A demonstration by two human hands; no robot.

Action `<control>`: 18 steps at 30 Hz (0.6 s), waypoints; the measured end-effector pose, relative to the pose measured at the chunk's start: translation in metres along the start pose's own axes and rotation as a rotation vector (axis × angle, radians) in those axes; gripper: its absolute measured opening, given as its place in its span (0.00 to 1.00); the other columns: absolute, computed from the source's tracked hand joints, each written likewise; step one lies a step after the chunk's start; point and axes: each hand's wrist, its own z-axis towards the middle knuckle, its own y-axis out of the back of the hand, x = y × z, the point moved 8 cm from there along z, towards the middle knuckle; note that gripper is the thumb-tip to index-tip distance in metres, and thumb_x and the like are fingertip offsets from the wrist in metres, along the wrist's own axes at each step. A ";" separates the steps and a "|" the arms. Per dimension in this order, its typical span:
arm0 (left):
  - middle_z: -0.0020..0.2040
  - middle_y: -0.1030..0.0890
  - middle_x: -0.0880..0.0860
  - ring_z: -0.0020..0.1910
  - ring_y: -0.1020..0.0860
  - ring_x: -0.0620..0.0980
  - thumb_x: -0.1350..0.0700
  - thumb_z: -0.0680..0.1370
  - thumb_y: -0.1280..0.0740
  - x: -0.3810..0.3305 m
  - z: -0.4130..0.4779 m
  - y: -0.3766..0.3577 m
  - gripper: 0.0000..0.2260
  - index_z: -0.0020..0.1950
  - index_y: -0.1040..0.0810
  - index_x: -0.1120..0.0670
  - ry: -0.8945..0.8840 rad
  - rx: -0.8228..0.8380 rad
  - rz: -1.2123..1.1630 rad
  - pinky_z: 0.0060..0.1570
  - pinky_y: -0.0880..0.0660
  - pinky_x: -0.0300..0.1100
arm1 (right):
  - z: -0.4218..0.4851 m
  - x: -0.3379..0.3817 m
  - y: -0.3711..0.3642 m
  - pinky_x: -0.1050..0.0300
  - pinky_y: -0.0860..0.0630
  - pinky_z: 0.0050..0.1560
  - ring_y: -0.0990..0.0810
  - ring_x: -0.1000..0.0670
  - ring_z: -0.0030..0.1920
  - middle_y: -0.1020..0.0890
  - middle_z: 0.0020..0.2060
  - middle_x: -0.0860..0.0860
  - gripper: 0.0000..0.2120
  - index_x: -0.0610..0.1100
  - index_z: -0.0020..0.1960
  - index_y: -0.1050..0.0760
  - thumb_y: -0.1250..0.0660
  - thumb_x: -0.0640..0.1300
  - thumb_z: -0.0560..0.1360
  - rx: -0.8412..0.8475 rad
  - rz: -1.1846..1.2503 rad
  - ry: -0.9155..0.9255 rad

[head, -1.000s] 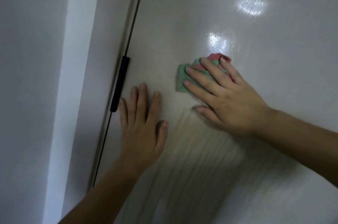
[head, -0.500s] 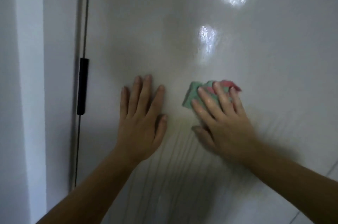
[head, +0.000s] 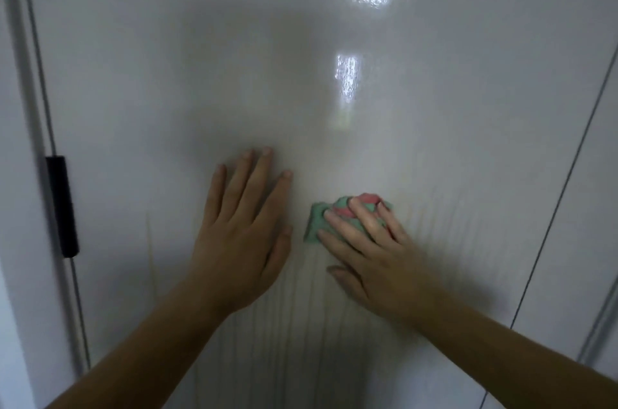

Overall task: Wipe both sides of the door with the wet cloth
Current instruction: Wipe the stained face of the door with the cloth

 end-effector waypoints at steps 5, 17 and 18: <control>0.83 0.46 0.63 0.83 0.49 0.63 0.47 0.82 0.44 -0.018 0.007 -0.016 0.28 0.80 0.35 0.58 -0.017 0.092 0.063 0.77 0.47 0.69 | 0.003 -0.115 0.035 0.37 0.58 0.80 0.55 0.39 0.82 0.51 0.82 0.46 0.31 0.45 0.82 0.44 0.48 0.57 0.83 -0.134 0.052 -0.563; 0.82 0.42 0.62 0.82 0.45 0.63 0.48 0.82 0.41 -0.092 0.037 -0.041 0.26 0.78 0.32 0.57 -0.051 0.079 0.064 0.76 0.45 0.68 | -0.047 -0.150 0.028 0.40 0.64 0.80 0.59 0.40 0.82 0.56 0.82 0.47 0.31 0.46 0.83 0.50 0.50 0.58 0.83 -0.111 0.061 -0.633; 0.82 0.42 0.62 0.82 0.45 0.63 0.48 0.82 0.41 -0.093 0.037 -0.041 0.26 0.78 0.31 0.57 -0.040 0.074 0.070 0.76 0.45 0.69 | -0.055 -0.141 0.023 0.37 0.62 0.80 0.59 0.39 0.82 0.56 0.82 0.46 0.32 0.46 0.83 0.51 0.50 0.58 0.83 -0.114 0.074 -0.645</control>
